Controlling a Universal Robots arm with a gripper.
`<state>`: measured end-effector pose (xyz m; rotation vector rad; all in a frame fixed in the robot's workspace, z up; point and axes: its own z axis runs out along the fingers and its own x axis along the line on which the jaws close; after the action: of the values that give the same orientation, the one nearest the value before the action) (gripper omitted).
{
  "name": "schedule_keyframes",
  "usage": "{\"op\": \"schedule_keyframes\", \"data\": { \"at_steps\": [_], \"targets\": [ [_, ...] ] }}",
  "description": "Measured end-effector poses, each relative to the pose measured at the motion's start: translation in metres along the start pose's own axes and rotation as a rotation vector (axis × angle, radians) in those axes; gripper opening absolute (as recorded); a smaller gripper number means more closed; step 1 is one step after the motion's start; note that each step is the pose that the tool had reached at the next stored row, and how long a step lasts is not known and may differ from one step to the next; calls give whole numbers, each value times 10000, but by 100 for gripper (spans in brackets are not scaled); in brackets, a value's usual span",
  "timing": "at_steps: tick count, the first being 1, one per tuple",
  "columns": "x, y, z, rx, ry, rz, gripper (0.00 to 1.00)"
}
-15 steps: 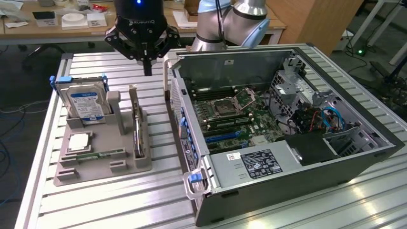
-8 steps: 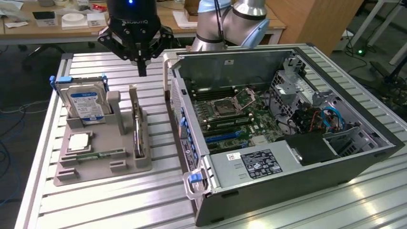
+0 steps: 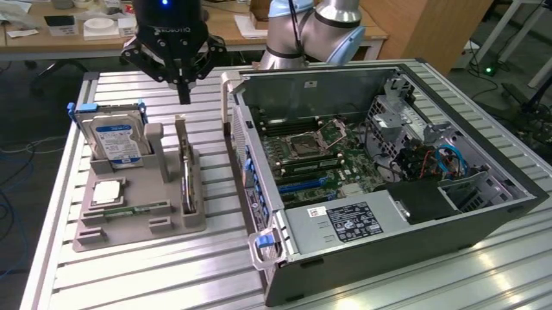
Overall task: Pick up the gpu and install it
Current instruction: 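Reach for the gpu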
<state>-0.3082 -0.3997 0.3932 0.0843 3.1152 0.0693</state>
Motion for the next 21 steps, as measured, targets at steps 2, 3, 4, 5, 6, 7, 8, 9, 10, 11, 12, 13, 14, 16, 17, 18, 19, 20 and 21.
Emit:
{"op": "schedule_keyframes", "data": {
  "at_steps": [2, 3, 4, 5, 6, 7, 8, 9, 10, 11, 12, 13, 14, 16, 17, 18, 19, 20, 21],
  "targets": [
    [33, -2, -1, 0, 0, -2, 11],
    [48, -3, -1, 0, 0, -2, 11],
    [62, -4, -2, 0, 0, -3, 11],
    [76, -4, -2, 0, 1, -3, 11],
    [89, -5, -2, 0, 0, -4, 11],
    [103, -6, -3, 0, 0, -5, 11],
    [116, -7, -3, 0, 0, -7, 11],
    [129, -7, -3, 0, 0, -7, 11],
    [142, -8, -4, 0, 0, -7, 11],
    [155, -9, -4, 0, 1, -7, 11],
    [169, -10, -4, 0, 1, -7, 11],
    [183, -11, -5, 0, 0, -9, 11],
    [196, -12, -5, 0, 0, -9, 11],
    [220, -13, -6, -1, 1, -10, 11],
    [231, -14, -6, 0, 0, -11, 11],
    [243, -15, -7, 0, 0, -12, 11],
    [255, -16, -7, 0, 1, -12, 11],
    [267, -16, -7, 0, 1, -12, 11],
    [276, -17, -7, 0, 1, -13, 11]
  ]
}}
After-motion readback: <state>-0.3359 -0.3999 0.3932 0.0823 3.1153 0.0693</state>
